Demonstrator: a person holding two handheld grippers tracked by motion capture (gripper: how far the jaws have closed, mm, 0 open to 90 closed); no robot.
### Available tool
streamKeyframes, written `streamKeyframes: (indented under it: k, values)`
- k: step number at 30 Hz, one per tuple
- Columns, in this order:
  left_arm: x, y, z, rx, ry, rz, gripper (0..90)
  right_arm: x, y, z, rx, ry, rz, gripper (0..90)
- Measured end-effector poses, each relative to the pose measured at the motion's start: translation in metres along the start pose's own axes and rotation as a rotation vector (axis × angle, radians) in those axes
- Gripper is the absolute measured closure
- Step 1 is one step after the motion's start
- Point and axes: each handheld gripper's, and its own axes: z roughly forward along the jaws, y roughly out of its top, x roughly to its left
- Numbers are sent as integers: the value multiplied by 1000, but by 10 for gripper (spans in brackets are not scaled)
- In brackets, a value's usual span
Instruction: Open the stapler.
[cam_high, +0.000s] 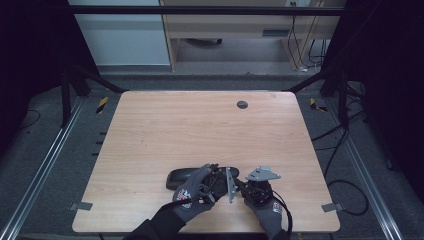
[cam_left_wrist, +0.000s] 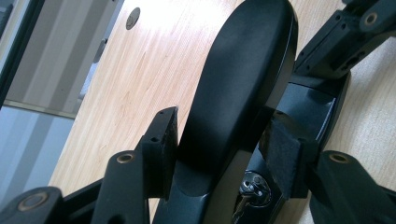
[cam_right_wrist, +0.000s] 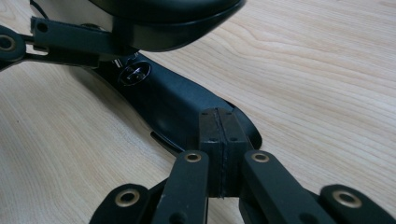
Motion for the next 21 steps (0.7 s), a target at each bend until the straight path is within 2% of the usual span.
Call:
streamKeyframes:
  k: [21]
  values:
    - [-1,-1,0,-4,4,0,482,5,0,8,21,4,-1,900]
